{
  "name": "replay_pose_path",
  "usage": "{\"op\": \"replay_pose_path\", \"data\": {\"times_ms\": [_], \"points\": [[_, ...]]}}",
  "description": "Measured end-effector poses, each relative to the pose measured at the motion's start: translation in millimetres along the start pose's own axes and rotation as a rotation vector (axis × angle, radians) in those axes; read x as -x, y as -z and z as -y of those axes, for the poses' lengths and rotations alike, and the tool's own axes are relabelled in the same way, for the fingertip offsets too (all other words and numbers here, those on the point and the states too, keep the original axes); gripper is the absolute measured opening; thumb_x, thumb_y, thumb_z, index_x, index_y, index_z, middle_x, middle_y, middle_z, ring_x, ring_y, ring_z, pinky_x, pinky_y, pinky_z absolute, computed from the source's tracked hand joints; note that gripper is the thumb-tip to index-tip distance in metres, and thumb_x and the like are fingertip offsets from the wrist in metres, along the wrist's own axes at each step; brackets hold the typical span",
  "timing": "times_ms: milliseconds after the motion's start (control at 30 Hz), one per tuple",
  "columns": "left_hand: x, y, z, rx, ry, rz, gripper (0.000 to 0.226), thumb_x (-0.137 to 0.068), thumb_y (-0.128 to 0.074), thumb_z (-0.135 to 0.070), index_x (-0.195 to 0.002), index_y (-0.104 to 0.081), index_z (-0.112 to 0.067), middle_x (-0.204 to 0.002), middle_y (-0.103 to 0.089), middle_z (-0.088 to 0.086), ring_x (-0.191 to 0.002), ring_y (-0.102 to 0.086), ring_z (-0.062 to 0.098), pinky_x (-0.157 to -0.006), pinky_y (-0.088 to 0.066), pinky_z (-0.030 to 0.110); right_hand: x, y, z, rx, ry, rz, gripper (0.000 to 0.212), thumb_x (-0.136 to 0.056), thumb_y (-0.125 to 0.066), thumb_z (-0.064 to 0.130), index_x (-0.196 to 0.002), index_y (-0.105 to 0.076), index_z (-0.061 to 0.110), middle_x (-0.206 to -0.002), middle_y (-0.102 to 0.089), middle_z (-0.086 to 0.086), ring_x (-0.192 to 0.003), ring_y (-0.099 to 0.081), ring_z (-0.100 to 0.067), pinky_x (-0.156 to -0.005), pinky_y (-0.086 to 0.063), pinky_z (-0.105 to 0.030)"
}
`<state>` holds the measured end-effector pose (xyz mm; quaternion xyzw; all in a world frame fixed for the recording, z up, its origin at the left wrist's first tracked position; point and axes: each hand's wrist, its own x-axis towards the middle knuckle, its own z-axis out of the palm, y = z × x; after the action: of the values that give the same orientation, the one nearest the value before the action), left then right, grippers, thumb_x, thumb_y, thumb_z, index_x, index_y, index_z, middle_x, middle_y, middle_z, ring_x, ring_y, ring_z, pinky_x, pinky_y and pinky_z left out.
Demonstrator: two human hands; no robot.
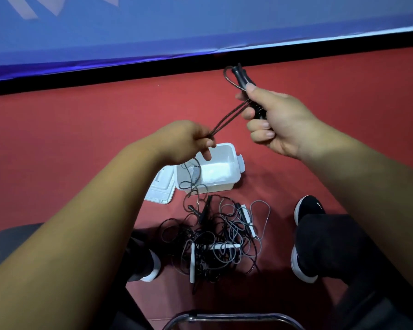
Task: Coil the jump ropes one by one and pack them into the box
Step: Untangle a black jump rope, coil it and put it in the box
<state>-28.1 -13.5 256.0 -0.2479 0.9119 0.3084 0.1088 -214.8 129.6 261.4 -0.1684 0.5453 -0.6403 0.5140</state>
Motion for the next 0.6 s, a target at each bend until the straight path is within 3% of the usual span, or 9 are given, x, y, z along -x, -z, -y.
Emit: {"op": "replay_pose_path", "data": {"times_ms": [100,167,267,367,433,500,600], "points": [[-3,-5,5,0.066,0.072,0.004,0.022,-0.110,-0.050,-0.028,-0.113,-0.072,-0.025,-0.093,-0.079,-0.014,-0.082,-0.072,0.012,-0.081,-0.055,0.035,10,-6,-1,0.048,-0.057,0.170,0.029,-0.107,-0.063,0.035,-0.130,-0.062,0.018,-0.075,-0.052,-0.001,-0.053,-0.024,-0.008,-0.040,-0.017,-0.020],[-4,-5,12,0.137,0.096,0.046,0.020,-0.109,-0.054,-0.023,-0.119,-0.072,-0.021,-0.101,-0.080,-0.012,-0.097,-0.073,0.009,-0.089,-0.054,0.034,13,-7,-2,0.102,-0.069,0.221,0.020,-0.108,-0.062,0.033,-0.124,-0.063,0.022,-0.077,-0.050,-0.001,-0.054,-0.022,-0.009,-0.043,-0.014,-0.021],[-2,-1,7,0.585,0.077,0.008,0.045,-0.088,-0.066,-0.005,-0.133,-0.065,-0.012,-0.121,-0.076,-0.002,-0.118,-0.069,0.012,-0.112,-0.049,0.036,15,-5,-3,0.266,-0.034,0.226,0.020,-0.107,-0.063,0.032,-0.126,-0.070,0.028,-0.077,-0.050,-0.002,-0.056,-0.024,-0.012,-0.044,-0.018,-0.022],[0,16,-9,1.008,0.044,-0.122,0.052,-0.075,-0.056,-0.015,-0.127,-0.067,-0.014,-0.117,-0.075,0.001,-0.105,-0.070,0.017,-0.094,-0.055,0.034,16,-7,-10,0.430,0.025,0.225,0.023,-0.107,-0.064,0.028,-0.126,-0.072,0.037,-0.078,-0.049,-0.005,-0.053,-0.027,-0.014,-0.046,-0.023,-0.024],[2,23,-17,1.011,0.020,-0.188,0.035,-0.090,-0.061,-0.029,-0.121,-0.070,-0.015,-0.103,-0.070,0.003,-0.088,-0.066,0.018,-0.077,-0.056,0.036,19,-10,-15,0.508,0.051,0.238,0.025,-0.106,-0.065,0.028,-0.127,-0.072,0.040,-0.078,-0.050,-0.006,-0.054,-0.029,-0.016,-0.048,-0.026,-0.026],[4,22,-17,0.859,-0.017,-0.234,0.033,-0.104,-0.060,-0.038,-0.126,-0.069,-0.014,-0.096,-0.066,0.006,-0.077,-0.061,0.016,-0.065,-0.054,0.033,20,-14,-19,0.522,0.050,0.260,0.025,-0.107,-0.064,0.027,-0.128,-0.071,0.038,-0.080,-0.051,-0.006,-0.055,-0.029,-0.017,-0.049,-0.026,-0.027],[4,14,-16,0.567,-0.132,-0.303,0.025,-0.109,-0.055,-0.026,-0.125,-0.069,-0.012,-0.088,-0.066,0.016,-0.068,-0.058,0.017,-0.062,-0.053,0.031,23,-19,-22,0.492,0.044,0.259,0.022,-0.107,-0.063,0.027,-0.127,-0.072,0.033,-0.084,-0.055,-0.009,-0.054,-0.031,-0.016,-0.050,-0.026,-0.027]]}}
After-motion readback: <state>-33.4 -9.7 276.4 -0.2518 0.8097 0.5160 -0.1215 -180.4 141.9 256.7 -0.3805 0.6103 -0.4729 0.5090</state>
